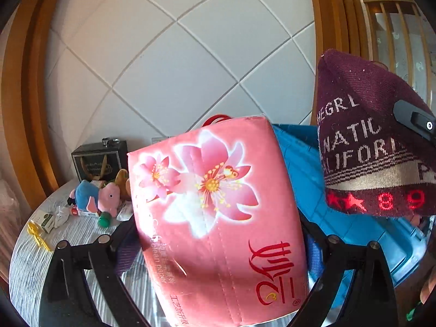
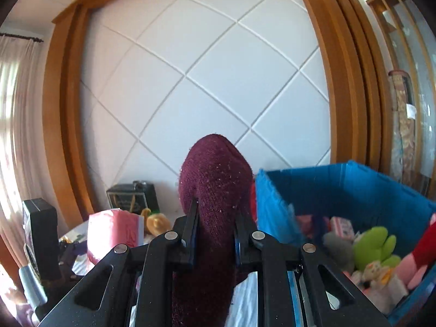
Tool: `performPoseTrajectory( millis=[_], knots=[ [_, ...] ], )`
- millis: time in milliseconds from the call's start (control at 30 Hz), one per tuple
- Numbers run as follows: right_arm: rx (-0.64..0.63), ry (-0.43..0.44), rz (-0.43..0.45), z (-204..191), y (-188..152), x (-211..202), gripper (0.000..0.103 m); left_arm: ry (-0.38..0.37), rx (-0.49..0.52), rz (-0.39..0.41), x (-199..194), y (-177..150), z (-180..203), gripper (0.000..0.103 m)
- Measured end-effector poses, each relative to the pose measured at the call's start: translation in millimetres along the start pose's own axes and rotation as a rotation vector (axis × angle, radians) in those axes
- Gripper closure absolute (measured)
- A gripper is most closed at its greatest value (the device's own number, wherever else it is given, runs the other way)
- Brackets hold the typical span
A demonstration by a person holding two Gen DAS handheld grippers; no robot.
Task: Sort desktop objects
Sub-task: 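Lift the tissue pack and maroon hat and carry them over the crate, then open both tools to drop the tissue pack and hat into the crate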
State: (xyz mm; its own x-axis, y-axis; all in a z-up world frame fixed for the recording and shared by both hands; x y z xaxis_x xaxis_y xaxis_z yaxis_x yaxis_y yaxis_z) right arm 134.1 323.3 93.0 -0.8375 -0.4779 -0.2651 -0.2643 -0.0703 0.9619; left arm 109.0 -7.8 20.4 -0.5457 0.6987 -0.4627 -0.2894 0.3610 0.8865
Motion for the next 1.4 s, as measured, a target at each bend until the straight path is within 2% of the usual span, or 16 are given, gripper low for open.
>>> performPoseTrajectory(
  millis=[167, 300, 433, 633, 900, 933, 1000, 1033, 1100, 1200, 1400],
  knots=[
    [-0.044, -0.017, 0.074, 91, 29, -52, 0.084, -0.046, -0.017, 0.053, -8, 28, 99, 0.007],
    [-0.032, -0.066, 0.055, 162, 38, -67, 0.084, -0.099, 0.018, -0.001, -1, 47, 176, 0.006],
    [0.008, -0.113, 0.031, 222, 31, -77, 0.084, -0.122, 0.086, -0.045, 7, 56, 238, 0.006],
    [0.036, -0.102, -0.032, 275, 19, -59, 0.084, -0.081, 0.118, -0.096, 20, 52, 284, 0.005],
    [0.087, -0.087, -0.074, 313, 5, -42, 0.080, -0.017, 0.102, -0.173, 38, 41, 301, 0.005],
    [0.092, -0.092, -0.074, 315, 5, -44, 0.075, -0.007, 0.098, -0.181, 39, 40, 300, 0.005],
    [0.103, -0.109, -0.070, 319, 5, -47, 0.043, 0.018, 0.097, -0.184, 41, 41, 302, 0.005],
    [0.107, -0.115, -0.073, 323, 5, -47, 0.005, 0.036, 0.100, -0.172, 38, 42, 305, 0.005],
    [0.111, -0.115, -0.077, 326, 3, -50, 0.000, 0.049, 0.109, -0.143, 30, 45, 308, 0.005],
    [0.125, -0.131, -0.077, 328, -2, -64, 0.000, 0.047, 0.112, -0.106, 20, 48, 307, 0.001],
    [0.156, -0.162, -0.112, 336, -6, -85, 0.000, 0.001, 0.098, -0.109, 11, 43, 295, 0.001]
  ],
)
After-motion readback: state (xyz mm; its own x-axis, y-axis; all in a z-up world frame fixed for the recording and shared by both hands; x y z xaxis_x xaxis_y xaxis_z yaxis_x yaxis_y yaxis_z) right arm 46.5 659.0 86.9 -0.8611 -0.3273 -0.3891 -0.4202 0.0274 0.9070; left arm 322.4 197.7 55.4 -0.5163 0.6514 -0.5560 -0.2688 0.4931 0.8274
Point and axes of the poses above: each gripper's, at about its wrist camera, not at the fingertips, and x roughly the way its jaws point, z to its right, y to its top, the point moved 1 cm from there along x, roughly the way its jaws point, and after that the axes turned 4 degrees about -z, right-handed, at the moved point
